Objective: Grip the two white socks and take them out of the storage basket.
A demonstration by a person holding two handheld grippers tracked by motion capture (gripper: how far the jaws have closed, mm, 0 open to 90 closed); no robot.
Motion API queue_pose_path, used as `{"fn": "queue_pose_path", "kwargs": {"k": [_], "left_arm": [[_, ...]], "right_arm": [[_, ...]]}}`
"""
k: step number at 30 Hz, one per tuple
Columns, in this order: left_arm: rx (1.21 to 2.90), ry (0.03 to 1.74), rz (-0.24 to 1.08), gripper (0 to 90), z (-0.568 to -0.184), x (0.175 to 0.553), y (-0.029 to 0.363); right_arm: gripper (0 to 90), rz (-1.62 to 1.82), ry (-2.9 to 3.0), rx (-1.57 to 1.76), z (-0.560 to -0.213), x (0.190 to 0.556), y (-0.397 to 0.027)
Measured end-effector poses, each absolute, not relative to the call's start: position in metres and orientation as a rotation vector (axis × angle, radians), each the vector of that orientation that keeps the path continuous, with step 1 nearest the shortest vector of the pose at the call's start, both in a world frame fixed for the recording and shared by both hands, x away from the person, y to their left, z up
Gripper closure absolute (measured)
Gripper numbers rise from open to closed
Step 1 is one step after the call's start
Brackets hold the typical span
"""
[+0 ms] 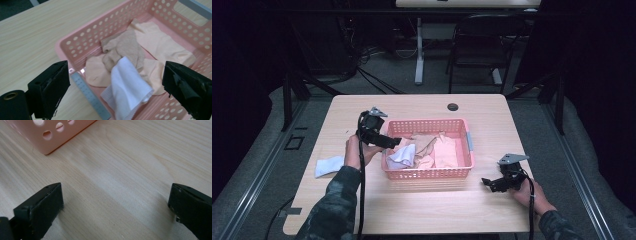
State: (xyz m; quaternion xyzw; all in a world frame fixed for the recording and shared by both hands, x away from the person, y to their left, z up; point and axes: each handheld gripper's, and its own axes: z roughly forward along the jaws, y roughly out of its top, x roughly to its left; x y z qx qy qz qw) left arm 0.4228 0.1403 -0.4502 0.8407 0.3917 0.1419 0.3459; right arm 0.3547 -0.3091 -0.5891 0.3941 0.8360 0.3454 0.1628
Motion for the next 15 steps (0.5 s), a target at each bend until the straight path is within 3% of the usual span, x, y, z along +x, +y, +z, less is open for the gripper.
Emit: {"fn": "queue_pose_path", "kwargs": {"k": [7,15], "left_arm": [[2.361,0.984,0.262,17.5,-0.480,0.428,0.100],[2.462,1.058,0.227,33.1,-0.498,0.434,0.082]], "right_arm": [[0.0,0.984,2.385,1.124,-0.589,0.355,-0.309],[0.0,0.983,2.385,1.127,-0.589,0.355,-0.309]]}}
